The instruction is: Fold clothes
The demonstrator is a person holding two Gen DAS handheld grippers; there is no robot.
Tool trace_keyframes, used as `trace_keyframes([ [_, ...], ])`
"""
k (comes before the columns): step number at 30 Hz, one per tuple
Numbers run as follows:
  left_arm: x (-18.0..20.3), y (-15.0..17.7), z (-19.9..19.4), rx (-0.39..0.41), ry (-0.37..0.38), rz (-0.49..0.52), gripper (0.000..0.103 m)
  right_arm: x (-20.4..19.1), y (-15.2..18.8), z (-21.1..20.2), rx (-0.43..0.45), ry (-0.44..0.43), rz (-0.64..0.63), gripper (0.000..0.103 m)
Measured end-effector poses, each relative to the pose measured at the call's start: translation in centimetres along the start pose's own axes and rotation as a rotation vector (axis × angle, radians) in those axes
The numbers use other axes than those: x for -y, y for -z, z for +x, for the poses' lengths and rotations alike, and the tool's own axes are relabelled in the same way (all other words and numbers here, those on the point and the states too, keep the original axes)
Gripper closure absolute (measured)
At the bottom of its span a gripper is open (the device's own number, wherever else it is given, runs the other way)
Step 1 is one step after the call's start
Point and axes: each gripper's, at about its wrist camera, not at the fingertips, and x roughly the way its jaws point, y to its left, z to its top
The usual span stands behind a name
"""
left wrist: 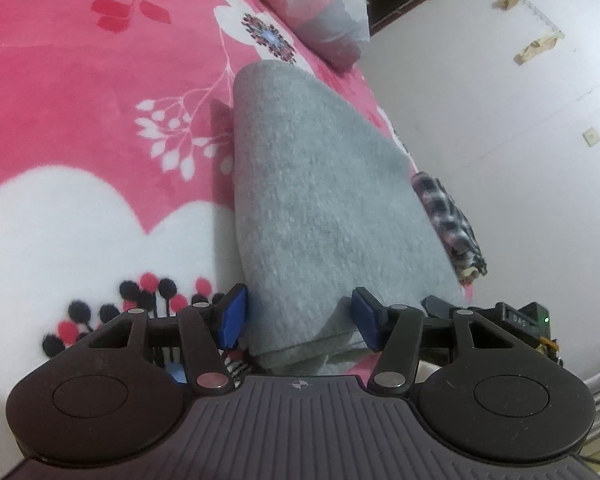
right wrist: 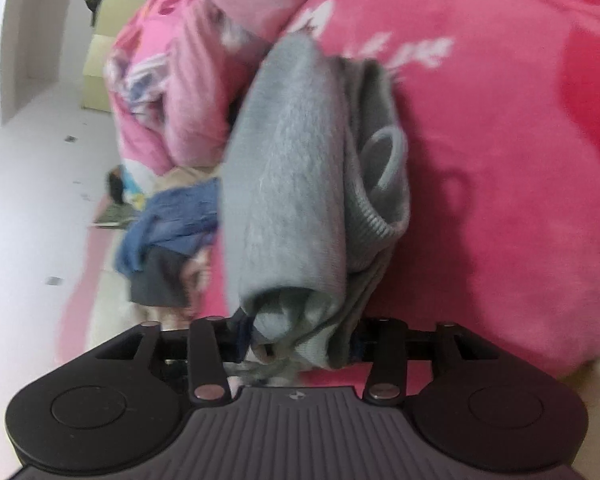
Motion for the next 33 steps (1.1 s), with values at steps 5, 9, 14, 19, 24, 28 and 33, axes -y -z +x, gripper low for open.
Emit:
trace_keyframes([
  [5, 1.8, 0.3, -2.1, 0.053, -0.039, 0.077, 0.045, -0.8, 0.0, -4.7, 0.086, 0.040, -0.099, 0.040],
  [9, 4.2, -0.1, -3.3, 0.135, -0.080, 0.157, 0.045, -2.9, -0.2, -8.9, 0.251, 0.122, -0.259, 0.040],
  [14, 7.9, 0.6, -2.5, 0.198, -0.106, 0.326, 0.045, -7.8, 1.0, -8.4, 0.396, 0.231, -0.578, 0.043],
  [19, 8.6, 2.7, 1.6, 0.101, -0.239, 0.475, 0.046, -9.8, 3.3, -3.7, 0.363, 0.276, -0.838, 0.056],
  [24, 7.7, 3.9, 2.7, 0.090, -0.287, 0.515, 0.045, -5.7, 4.0, -0.4, 0.268, 0.357, -0.821, 0.059],
  [28, 7.6, 3.8, 2.8, 0.086, -0.297, 0.515, 0.045, -6.9, 2.6, -2.1, 0.240, 0.335, -0.718, 0.059],
  [33, 7.9, 4.3, 2.6, 0.090, -0.300, 0.514, 0.045, -10.3, 3.8, -4.0, 0.369, 0.297, -0.873, 0.060],
])
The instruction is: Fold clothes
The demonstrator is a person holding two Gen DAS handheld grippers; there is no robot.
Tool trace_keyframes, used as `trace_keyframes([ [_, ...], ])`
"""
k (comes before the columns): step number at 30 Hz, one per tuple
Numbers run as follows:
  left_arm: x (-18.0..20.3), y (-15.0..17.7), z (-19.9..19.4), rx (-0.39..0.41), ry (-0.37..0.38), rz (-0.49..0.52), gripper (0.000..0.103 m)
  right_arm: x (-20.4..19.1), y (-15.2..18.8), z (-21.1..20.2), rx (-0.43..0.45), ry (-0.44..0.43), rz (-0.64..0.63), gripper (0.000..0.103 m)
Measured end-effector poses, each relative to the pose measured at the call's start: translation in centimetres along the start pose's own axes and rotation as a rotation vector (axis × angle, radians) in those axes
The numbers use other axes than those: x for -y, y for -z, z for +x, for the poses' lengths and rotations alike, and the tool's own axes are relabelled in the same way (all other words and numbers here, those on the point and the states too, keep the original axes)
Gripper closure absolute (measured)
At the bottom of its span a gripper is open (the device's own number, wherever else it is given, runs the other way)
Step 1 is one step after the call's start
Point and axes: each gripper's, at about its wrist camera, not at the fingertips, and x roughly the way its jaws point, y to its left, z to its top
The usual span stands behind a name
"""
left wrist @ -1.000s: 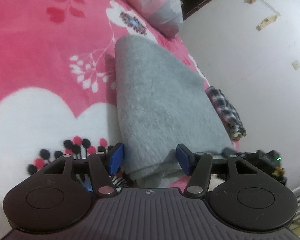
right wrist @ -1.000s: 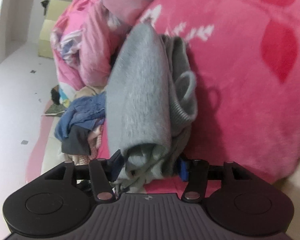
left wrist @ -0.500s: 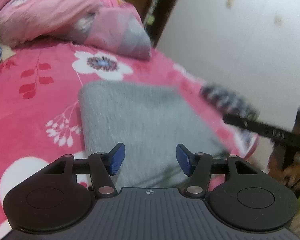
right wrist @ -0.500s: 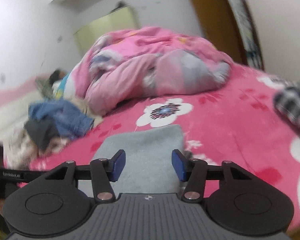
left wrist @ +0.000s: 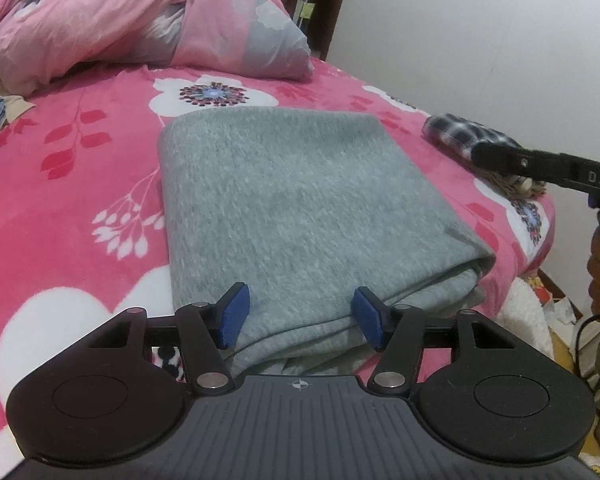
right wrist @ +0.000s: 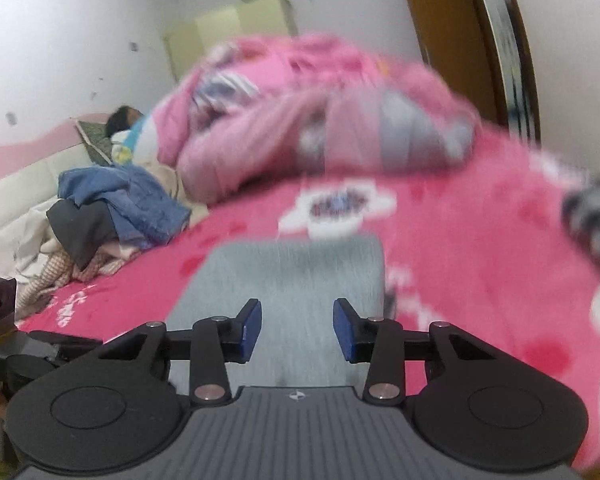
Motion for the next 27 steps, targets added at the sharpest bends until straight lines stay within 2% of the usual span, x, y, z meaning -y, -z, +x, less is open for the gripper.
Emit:
trace_keyframes([
  [3, 0.1, 0.1, 0.0, 0.004, 0.000, 0.002, 0.044, 0.4, 0.7, 2.1, -0.071, 0.013, 0.014, 0.061],
  [5, 0.2, 0.2, -0.1, 0.004, -0.001, 0.006, 0.044, 1.8, 2.2, 4.1, -0.186, 0.042, 0.074, 0.062],
  [6, 0.3, 0.2, -0.1, 0.004, -0.003, 0.010, 0.044, 2.3, 2.4, 4.3, -0.201, 0.039, 0.108, 0.062],
  [8, 0.3, 0.1, -0.1, 0.002, -0.008, 0.020, 0.044, 2.4, 1.4, 3.7, -0.178, 0.037, 0.128, 0.069],
  [11, 0.1, 0.0, 0.0, -0.001, -0.004, 0.012, 0.044, 0.8, -1.1, 2.5, -0.078, 0.063, 0.017, 0.069],
  [14, 0.2, 0.1, 0.0, 0.003, -0.005, 0.011, 0.044, 0.2, -2.7, 2.7, -0.031, 0.052, -0.026, 0.069],
  [18, 0.2, 0.2, 0.0, 0.006, -0.003, 0.010, 0.043, 1.3, -2.1, 5.3, -0.082, 0.074, -0.023, 0.069],
  [21, 0.0, 0.1, 0.0, 0.005, 0.005, 0.011, 0.043, 2.6, 0.5, 8.5, -0.195, 0.138, -0.011, 0.068],
  [24, 0.1, 0.2, 0.0, 0.005, 0.003, 0.019, 0.043, 3.6, 0.4, 8.1, -0.190, 0.113, 0.075, 0.068],
  [27, -0.1, 0.2, 0.1, 0.006, 0.006, 0.015, 0.043, 3.0, -1.1, 7.6, -0.155, 0.101, 0.063, 0.069],
])
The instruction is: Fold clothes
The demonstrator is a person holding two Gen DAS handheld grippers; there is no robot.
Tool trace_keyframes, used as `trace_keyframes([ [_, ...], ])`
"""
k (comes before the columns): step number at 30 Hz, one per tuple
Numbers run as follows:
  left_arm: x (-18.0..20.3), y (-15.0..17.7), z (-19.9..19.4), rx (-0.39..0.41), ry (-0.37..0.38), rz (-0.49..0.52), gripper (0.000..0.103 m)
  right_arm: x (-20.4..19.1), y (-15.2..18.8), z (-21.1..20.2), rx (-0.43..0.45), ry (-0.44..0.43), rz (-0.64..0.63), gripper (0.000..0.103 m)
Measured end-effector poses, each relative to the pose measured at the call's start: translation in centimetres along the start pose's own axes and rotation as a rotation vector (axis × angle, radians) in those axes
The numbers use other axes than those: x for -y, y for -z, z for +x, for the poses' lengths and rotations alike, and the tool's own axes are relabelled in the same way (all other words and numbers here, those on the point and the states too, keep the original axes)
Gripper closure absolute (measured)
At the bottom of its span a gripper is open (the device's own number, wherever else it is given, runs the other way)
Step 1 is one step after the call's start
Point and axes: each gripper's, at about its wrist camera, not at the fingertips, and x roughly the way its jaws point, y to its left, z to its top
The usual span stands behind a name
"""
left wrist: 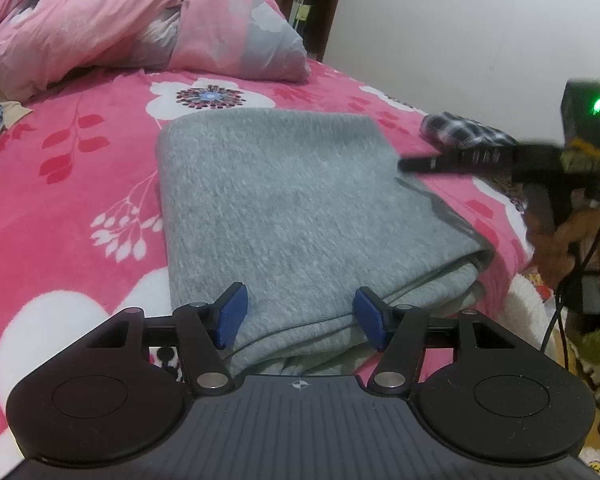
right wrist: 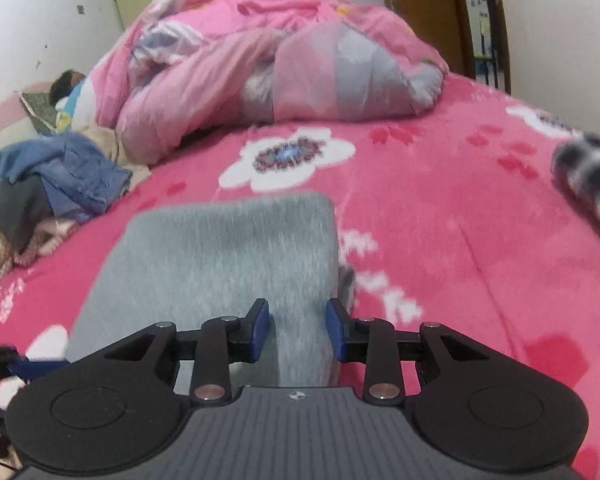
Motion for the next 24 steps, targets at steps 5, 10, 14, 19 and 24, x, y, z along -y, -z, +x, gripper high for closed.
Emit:
trace_keyframes([
  [5, 0.2, 0.2, 0.1, 0.007, -0.003, 0.002, 0.043, -1.5, -1.9, 0.3, 0.056, -0.005, -0.061, 0.069],
  [10, -0.1, 0.3, 0.1, 0.012, 0.008, 0.004, 0.043, -0.8, -0.7, 4.8, -0.051, 0.024, -0.068, 0.070],
  [14, -0.2, 0.1, -0.3, 0.020, 0.016, 0.004, 0.043, -0.6, 0.0, 4.7, -0.028, 0.027, -0.069, 0.070],
  [19, -0.8, -1.0, -1.5, 0.073, 0.038, -0.017, 0.044, -0.5, 0.1, 4.7, -0.030, 0.023, -0.059, 0.070],
  [24, -0.9, -1.0, 0.7, -0.006, 0.001, -0.015, 0.043, -0.5, 0.2, 4.7, -0.026, 0.023, -0.061, 0.070],
])
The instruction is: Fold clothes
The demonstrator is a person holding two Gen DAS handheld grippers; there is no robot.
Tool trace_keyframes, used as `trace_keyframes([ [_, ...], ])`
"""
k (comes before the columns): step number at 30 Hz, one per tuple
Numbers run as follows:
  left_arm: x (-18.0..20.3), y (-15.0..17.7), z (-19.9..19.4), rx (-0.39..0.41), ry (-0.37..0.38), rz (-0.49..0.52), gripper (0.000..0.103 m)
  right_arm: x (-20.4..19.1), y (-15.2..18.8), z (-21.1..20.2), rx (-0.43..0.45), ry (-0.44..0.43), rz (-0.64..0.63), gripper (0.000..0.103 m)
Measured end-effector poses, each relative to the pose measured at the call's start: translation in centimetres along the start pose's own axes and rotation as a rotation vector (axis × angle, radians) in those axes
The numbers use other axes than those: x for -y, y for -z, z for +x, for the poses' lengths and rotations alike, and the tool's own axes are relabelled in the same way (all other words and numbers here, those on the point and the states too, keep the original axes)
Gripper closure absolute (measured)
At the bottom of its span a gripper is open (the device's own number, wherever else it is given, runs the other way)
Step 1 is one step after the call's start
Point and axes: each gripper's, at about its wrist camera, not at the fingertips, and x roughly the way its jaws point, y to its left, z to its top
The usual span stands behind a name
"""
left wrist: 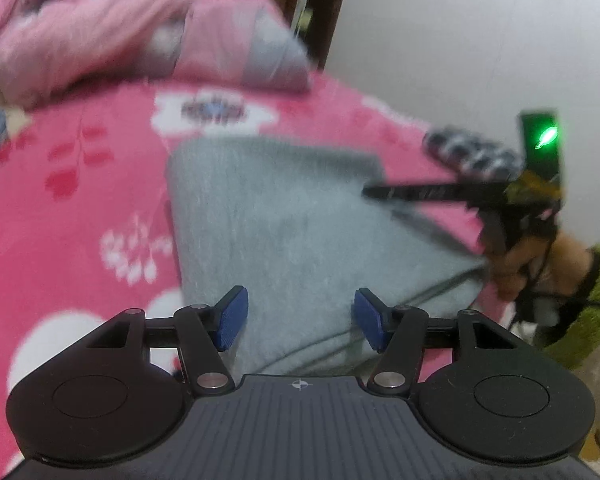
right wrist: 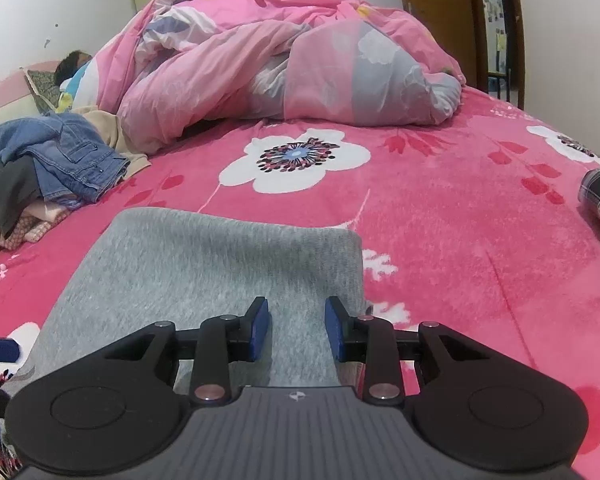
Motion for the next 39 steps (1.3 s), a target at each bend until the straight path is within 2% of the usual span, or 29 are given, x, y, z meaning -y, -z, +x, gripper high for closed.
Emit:
trace_keyframes([
  [5, 0.4, 0.0, 0.4, -0.035, -0.033, 0.004, 0.042, -0.3, -0.9, -0.3, -0.029, 0.013, -0.009, 0.069],
  [8, 0.5, -0.5, 0.5, -0.065, -0.048, -0.010, 0.041, -1.9, -2.6, -1.9, 0.009, 0.010, -0.055, 0.068],
  [12, 1.2, -0.7, 0.6, -0.096, -0.080, -0.004, 0.041, -5.6, -4.5, -2.9, 0.018, -0.124, -0.125, 0.068],
  [15, 1.7, -1.0, 0.6, -0.118, -0.104, 0.005, 0.041, -8.5, -4.9, -0.9, -0.052, -0.208, -0.184, 0.069],
  [17, 2.1, -1.1, 0.5, -0.127, -0.121, 0.017, 0.041, -10.0, -4.9, 1.2, -0.107, -0.225, -0.207, 0.069],
  [21, 3.2, -1.1, 0.4, -0.132, -0.165, 0.060, 0.041, -10.6, -4.0, 6.0, -0.192, -0.169, -0.193, 0.070],
  [23, 3.7, -1.1, 0.3, -0.135, -0.180, 0.077, 0.041, -10.1, -3.9, 7.0, -0.204, -0.165, -0.153, 0.070],
  [26, 4.1, -1.2, 0.4, -0.141, -0.197, 0.099, 0.041, -9.1, -4.3, 5.5, -0.170, -0.161, -0.087, 0.070],
  [33, 4.9, -1.5, 0.6, -0.152, -0.227, 0.121, 0.040, -5.0, -3.9, -2.5, -0.042, -0.143, -0.027, 0.068],
  [39, 5.5, -1.6, 1.0, -0.159, -0.259, 0.143, 0.039, -2.4, -1.4, -6.3, -0.031, -0.126, -0.001, 0.068],
])
